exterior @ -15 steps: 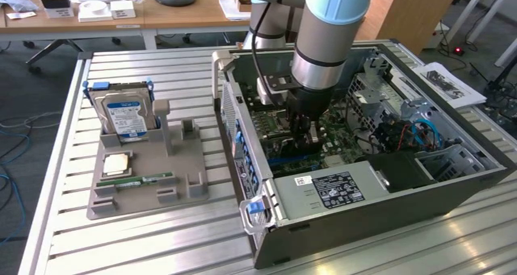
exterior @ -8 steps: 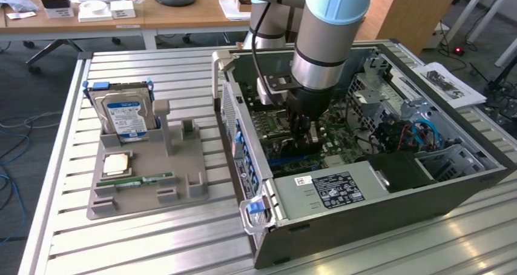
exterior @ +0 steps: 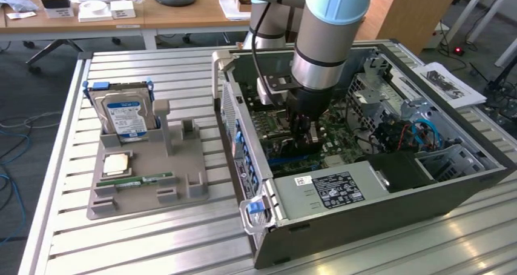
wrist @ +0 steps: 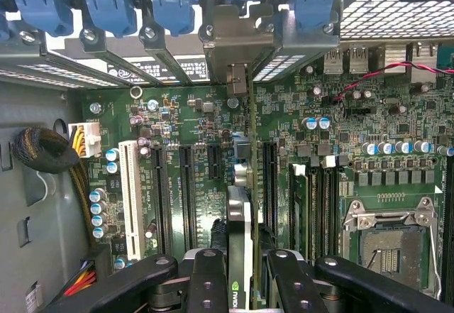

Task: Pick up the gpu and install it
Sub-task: 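Insert the gpu into the slot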

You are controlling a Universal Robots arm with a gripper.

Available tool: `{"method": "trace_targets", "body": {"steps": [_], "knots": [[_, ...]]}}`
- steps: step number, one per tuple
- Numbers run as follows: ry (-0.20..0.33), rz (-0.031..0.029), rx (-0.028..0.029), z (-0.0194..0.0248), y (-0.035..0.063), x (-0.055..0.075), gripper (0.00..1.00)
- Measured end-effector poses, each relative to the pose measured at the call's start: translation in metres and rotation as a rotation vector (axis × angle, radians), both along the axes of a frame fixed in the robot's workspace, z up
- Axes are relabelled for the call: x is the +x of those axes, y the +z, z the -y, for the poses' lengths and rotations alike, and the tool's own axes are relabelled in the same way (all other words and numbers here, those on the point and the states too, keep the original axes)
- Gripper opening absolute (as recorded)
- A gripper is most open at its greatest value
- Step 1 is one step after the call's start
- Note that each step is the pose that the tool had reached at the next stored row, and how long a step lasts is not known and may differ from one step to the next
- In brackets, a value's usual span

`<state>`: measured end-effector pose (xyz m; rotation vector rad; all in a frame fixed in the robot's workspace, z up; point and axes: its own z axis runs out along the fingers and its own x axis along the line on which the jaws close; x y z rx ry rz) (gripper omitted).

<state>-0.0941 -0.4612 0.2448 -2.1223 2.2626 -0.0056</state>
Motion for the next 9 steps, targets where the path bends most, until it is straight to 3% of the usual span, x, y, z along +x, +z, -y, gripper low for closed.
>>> {"method": "trace_targets", "body": {"steps": [9], "knots": [[0.0, -0.0001, 0.0002, 0.0, 0.0022, -0.0001, 0.27]]}}
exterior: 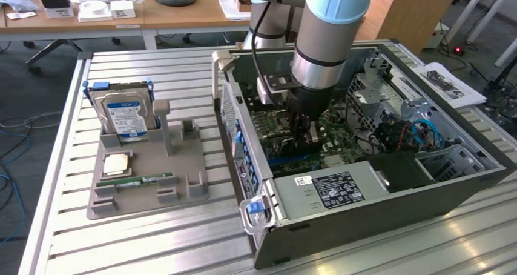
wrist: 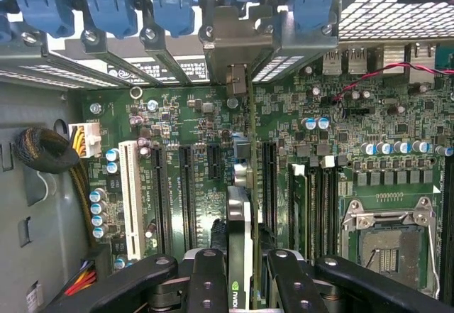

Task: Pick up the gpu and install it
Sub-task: 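Insert the gpu into the slot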

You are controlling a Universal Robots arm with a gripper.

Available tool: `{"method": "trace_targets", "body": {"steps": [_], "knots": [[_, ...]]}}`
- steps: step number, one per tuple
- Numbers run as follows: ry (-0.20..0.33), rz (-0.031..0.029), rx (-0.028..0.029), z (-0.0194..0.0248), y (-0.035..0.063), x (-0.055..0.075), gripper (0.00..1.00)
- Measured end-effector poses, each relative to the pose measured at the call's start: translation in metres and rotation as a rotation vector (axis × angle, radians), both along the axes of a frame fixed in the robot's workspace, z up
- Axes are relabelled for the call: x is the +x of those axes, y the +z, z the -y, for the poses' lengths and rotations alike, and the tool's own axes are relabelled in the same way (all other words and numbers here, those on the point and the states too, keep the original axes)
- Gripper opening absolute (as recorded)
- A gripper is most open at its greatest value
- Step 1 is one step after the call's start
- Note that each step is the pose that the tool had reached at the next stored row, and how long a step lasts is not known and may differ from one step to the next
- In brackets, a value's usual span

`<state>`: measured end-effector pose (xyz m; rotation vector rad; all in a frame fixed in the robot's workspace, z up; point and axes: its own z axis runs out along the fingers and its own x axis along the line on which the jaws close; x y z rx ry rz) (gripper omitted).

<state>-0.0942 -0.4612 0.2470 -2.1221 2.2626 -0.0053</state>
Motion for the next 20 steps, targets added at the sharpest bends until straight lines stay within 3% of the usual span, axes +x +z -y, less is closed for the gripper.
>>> {"method": "trace_targets", "body": {"steps": [20], "knots": [[0.0, 0.0001, -0.0002, 0.0002, 0.0072, 0.0023, 0.27]]}}
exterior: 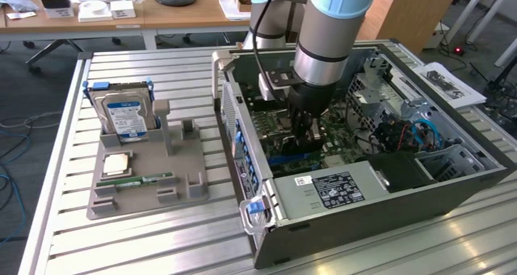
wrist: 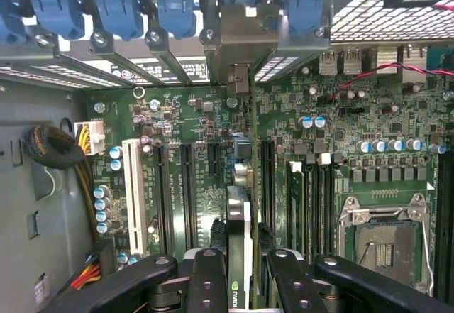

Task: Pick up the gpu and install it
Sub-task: 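Insert the gpu into the slot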

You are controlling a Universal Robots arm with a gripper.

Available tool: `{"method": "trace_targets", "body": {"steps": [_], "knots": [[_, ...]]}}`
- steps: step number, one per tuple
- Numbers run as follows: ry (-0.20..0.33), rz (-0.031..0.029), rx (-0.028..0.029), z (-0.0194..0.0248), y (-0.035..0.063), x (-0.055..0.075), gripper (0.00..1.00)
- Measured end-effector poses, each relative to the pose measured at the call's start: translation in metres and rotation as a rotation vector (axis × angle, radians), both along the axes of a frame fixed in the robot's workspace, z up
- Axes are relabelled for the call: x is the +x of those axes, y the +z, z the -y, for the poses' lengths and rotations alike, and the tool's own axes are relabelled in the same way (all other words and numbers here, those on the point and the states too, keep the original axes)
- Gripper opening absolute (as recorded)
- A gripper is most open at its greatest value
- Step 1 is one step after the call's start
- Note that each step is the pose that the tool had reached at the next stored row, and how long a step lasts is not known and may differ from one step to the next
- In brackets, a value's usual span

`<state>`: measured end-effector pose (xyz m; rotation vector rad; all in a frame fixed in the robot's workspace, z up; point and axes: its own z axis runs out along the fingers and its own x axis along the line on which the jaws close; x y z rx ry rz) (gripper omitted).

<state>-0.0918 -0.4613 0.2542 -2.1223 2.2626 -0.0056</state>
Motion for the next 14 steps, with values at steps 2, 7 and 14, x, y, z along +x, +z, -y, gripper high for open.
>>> {"method": "trace_targets", "body": {"steps": [2, 7, 14], "knots": [[0.0, 0.0, 0.0001, 0.0, 0.0016, 0.0, 0.27], [0.0, -0.0002, 0.0, 0.0003, 0.0017, 0.0012, 0.27], [0.0, 0.0, 0.0001, 0.0004, 0.0017, 0.0033, 0.27]]}}
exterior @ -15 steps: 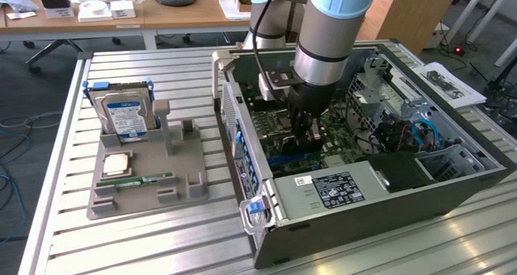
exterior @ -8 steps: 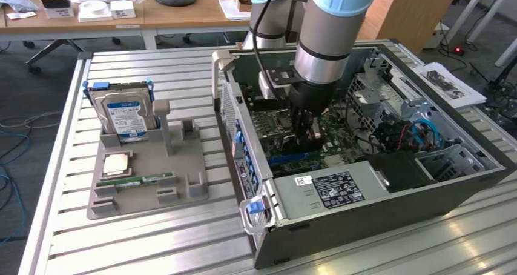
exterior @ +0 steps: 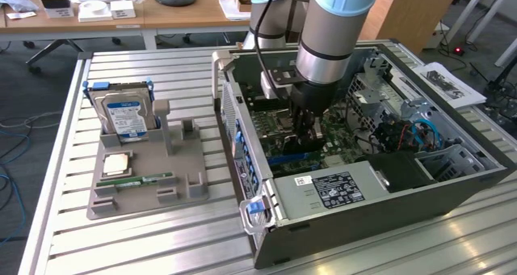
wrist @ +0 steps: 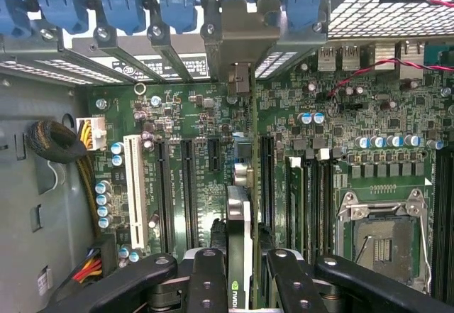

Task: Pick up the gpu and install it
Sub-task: 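Insert the gpu into the slot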

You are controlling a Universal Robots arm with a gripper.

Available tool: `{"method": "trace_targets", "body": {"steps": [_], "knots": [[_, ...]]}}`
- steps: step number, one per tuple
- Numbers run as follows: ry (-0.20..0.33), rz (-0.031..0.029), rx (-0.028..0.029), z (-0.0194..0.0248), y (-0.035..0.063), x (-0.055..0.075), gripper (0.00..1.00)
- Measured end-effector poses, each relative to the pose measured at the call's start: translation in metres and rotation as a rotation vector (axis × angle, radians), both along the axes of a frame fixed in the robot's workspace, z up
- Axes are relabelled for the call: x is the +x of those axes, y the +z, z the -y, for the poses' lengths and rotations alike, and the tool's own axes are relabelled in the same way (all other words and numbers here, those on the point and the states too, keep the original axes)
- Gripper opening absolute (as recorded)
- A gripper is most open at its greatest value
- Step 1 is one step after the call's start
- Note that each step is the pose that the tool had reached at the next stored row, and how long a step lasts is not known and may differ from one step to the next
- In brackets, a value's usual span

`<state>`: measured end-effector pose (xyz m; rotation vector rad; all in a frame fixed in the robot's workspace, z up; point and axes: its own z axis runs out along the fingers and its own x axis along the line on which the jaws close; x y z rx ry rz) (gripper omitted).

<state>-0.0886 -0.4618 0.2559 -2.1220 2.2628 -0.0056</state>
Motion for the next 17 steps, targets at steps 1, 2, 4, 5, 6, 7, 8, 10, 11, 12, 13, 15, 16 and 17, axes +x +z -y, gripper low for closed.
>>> {"method": "trace_targets", "body": {"steps": [1, 2, 4, 5, 6, 7, 8, 10, 11, 12, 13, 15, 16, 17], "knots": [[0.0, 0.0, 0.0, 0.0001, 0.0, 0.0, 0.27], [-0.001, 0.0, 0.0, 0.0003, 0.0, 0.0001, 0.27], [-0.005, -0.0001, -0.0001, 0.0006, -0.0001, 0.0001, 0.27], [-0.006, 0.0, -0.0001, 0.0006, -0.0001, 0.0, 0.27], [-0.006, -0.0001, -0.0001, 0.0006, -0.0001, 0.0001, 0.27], [-0.006, 0.0, -0.0001, 0.0007, -0.0002, 0.0001, 0.27], [-0.006, 0.0, 0.0, 0.0007, -0.0005, 0.0, 0.27], [-0.006, 0.0, -0.0001, 0.0007, -0.0017, 0.0, 0.27], [-0.006, -0.0001, -0.0003, 0.0008, -0.0018, 0.0, 0.27], [-0.007, -0.0001, -0.0003, 0.0007, -0.0018, 0.0, 0.27], [-0.007, -0.0002, -0.0003, 0.0007, -0.0018, -0.0001, 0.27], [-0.007, 0.0, 0.0005, 0.0006, -0.002, 0.0, 0.27], [-0.008, 0.0, 0.0008, 0.0006, -0.002, 0.0, 0.27], [-0.01, 0.0, 0.0009, 0.0006, -0.002, 0.0, 0.27]]}}
